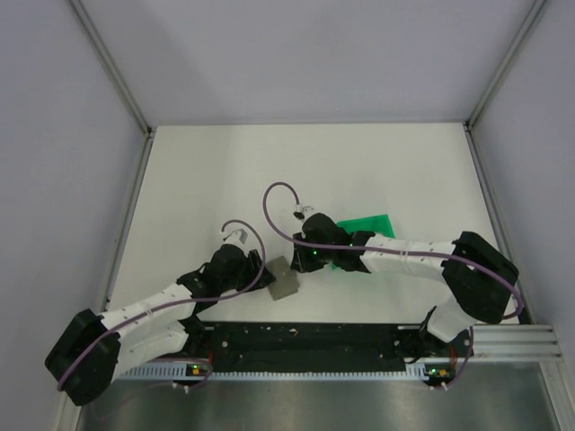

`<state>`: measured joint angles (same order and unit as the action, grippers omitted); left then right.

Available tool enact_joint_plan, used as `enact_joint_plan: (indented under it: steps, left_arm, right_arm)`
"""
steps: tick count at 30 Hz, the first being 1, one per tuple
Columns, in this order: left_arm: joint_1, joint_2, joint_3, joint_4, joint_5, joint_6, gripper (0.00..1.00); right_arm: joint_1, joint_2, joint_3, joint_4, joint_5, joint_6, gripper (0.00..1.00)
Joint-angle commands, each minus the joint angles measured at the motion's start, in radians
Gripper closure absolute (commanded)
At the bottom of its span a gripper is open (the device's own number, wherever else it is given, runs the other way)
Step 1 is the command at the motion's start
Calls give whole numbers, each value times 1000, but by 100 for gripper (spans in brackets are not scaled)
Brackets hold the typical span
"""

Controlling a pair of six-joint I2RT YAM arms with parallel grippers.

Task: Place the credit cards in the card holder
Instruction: Close the card holder at the center of the board.

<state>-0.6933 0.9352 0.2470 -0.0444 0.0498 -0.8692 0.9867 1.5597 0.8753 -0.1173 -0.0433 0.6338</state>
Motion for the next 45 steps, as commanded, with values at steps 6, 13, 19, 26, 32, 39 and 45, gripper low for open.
enact_joint_plan:
  steps: [6,13,19,26,32,39,45]
  left_arm:
    - [0,73,35,-3,-18,22,48]
    - [-2,126,75,-6,-7,64,53]
    - [-2,162,94,-15,2,87,61]
    - [-3,177,100,-15,10,96,62]
    - [-3,191,106,-12,18,101,64]
    - [-3,194,106,-5,25,99,65]
    - [-6,201,103,12,42,108,66]
  right_arm:
    - [-33,-30,-12,62,-52,-14,80]
    - [-40,22,-2,82,-78,-6,80]
    - [-46,54,8,84,-89,6,83]
    - [-45,63,-2,99,-99,15,83]
    - [-46,83,1,108,-115,21,83]
    - [-46,105,4,107,-119,23,85]
    - [-45,115,1,111,-118,26,85]
